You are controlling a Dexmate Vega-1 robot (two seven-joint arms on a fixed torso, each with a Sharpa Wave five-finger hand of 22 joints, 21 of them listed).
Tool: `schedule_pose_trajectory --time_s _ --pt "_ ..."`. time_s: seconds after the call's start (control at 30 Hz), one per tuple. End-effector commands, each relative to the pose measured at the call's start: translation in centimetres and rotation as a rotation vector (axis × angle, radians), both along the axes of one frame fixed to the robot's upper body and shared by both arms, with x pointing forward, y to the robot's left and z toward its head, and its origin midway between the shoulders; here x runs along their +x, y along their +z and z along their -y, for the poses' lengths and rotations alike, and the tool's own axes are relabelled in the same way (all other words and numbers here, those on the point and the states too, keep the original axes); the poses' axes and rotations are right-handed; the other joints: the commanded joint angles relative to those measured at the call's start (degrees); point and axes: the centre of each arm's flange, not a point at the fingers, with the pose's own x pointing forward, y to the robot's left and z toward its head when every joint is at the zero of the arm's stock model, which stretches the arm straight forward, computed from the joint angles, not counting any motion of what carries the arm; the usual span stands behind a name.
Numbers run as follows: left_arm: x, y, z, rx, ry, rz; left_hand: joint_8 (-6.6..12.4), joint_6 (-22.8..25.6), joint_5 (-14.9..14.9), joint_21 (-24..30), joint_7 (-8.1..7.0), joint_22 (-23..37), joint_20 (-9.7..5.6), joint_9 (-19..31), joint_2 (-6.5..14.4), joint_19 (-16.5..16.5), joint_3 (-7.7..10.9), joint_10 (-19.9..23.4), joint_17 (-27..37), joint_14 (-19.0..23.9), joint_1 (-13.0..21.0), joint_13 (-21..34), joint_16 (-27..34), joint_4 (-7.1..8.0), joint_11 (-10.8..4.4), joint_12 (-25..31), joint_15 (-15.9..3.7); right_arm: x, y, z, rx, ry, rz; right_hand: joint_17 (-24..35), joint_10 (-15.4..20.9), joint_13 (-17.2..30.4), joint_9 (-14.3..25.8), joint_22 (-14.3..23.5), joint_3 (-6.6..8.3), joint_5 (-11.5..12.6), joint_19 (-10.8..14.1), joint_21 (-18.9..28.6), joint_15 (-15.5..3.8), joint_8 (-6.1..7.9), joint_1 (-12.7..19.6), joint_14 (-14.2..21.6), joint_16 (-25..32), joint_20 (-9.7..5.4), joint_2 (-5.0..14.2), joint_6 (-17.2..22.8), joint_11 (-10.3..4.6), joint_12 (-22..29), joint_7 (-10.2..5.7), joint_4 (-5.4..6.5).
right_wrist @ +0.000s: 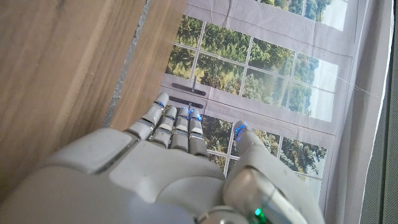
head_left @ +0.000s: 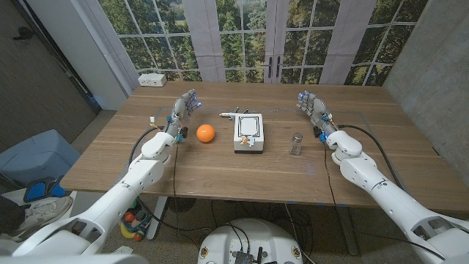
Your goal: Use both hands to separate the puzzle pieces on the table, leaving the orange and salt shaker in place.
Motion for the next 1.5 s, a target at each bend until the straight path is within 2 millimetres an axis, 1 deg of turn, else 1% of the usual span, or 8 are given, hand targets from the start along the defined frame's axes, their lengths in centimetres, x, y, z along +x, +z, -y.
schedule_pose_trajectory --time_s 0.03,0.33,0.43,0.53,0.63,0.93,1.23,1.5 --pt "-0.2 0.9 -0.4 -0.006 0.004 0.037 0.29 0.2 0.3 0.1 -0.38 0.1 -2.14 0.2 4.0 -0.3 0.32 0.1 0.2 -0.2 -0.2 0.1 0.6 0.14 -0.33 0.3 -1.89 -0.3 1.1 -0.7 -0.034 -0.046 0.058 0.3 0.3 0.0 0.3 0.1 0.51 0.4 0.5 0.1 -1.6 0.16 0.1 0.3 0.4 -3.59 1.48 0.3 0.01 0.3 0.09 0.28" --pt "0.5 1.4 0.2 0.022 -0.009 0.04 0.33 0.1 0.3 -0.2 -0.41 0.1 -2.12 0.2 4.0 -0.2 0.31 0.0 0.2 -0.3 -0.4 0.1 0.6 0.32 -0.44 0.3 -1.98 -1.6 0.8 -1.2 -0.068 -0.127 0.101 0.0 1.4 -0.1 0.3 0.1 0.47 0.3 1.6 0.1 -0.61 0.38 0.6 1.6 0.8 -1.85 0.4 1.2 -0.01 0.7 0.41 -0.6" --pt "0.7 1.4 0.4 0.031 -0.013 0.038 0.35 0.2 0.4 -0.3 -0.35 0.1 -2.11 0.2 4.0 -0.2 0.32 0.1 0.2 -0.2 -0.4 0.1 0.7 0.35 -0.49 0.4 -2.0 -2.4 0.5 -1.4 -0.088 -0.182 0.12 -0.2 3.1 -0.1 0.3 0.3 0.41 0.5 2.9 0.2 0.27 0.65 1.1 4.3 1.9 0.35 -0.01 2.4 -0.18 1.2 0.59 -1.69" --pt "0.8 1.5 0.5 0.036 -0.018 0.036 0.38 0.2 0.4 -0.4 -0.37 0.1 -2.07 0.2 3.9 -0.1 0.33 0.1 0.2 -0.2 -0.4 0.1 0.7 0.36 -0.46 0.4 -2.04 -3.1 0.1 -1.5 -0.101 -0.233 0.139 0.1 5.1 0.3 0.4 0.5 0.37 0.7 4.0 0.3 0.42 1.02 1.6 6.9 3.3 1.29 -0.13 3.8 0.14 2.0 0.7 -2.61" --pt "0.9 1.6 0.6 0.044 -0.025 0.035 0.39 0.2 0.4 -0.5 -0.43 0.1 -2.06 0.2 3.9 0.0 0.34 0.1 0.2 -0.2 -0.5 0.1 0.7 0.36 -0.41 0.4 -2.06 -3.8 -0.2 -1.7 -0.131 -0.27 0.15 0.2 5.5 0.6 0.4 0.5 0.67 0.9 4.6 0.4 0.67 1.17 2.5 7.2 3.6 1.75 -0.27 4.5 0.34 2.2 1.03 -3.73" --pt "0.8 1.9 1.1 0.06 -0.043 0.041 0.45 0.4 0.4 -0.7 -0.38 0.1 -2.01 0.2 3.7 0.2 0.38 0.3 0.2 -0.1 -0.5 0.1 0.7 0.31 -0.43 0.5 -2.13 -5.8 -0.5 -2.2 -0.24 -0.384 0.201 0.2 5.7 0.8 0.4 0.5 1.24 1.3 4.8 0.3 0.44 1.2 4.1 7.3 3.7 1.74 -0.52 5.0 0.08 2.2 0.65 -5.54" --pt "0.5 1.8 1.2 0.065 -0.048 0.044 0.5 0.5 0.4 -1.0 -0.3 0.1 -1.93 0.2 3.6 0.4 0.44 0.4 0.1 0.1 -0.5 0.1 0.8 0.25 -0.48 0.5 -2.11 -7.7 -1.2 -2.9 -0.336 -0.476 0.254 0.2 6.1 1.1 0.4 0.6 1.64 1.7 5.4 0.3 -0.06 1.18 5.7 7.6 3.9 2.6 -0.83 5.4 0.17 2.4 -0.04 -7.19" --pt "0.2 1.8 1.3 0.071 -0.048 0.048 0.5 0.6 0.4 -1.3 -0.3 0.1 -1.9 0.2 3.5 0.6 0.51 0.4 0.1 0.1 -0.5 0.1 0.8 0.19 -0.53 0.5 -2.11 -9.0 -1.7 -3.3 -0.378 -0.531 0.284 0.3 6.6 1.4 0.5 0.6 1.59 1.9 5.6 0.2 -0.38 1.32 6.5 7.8 4.1 1.58 -1.13 6.1 0.07 2.5 -0.11 -7.9"
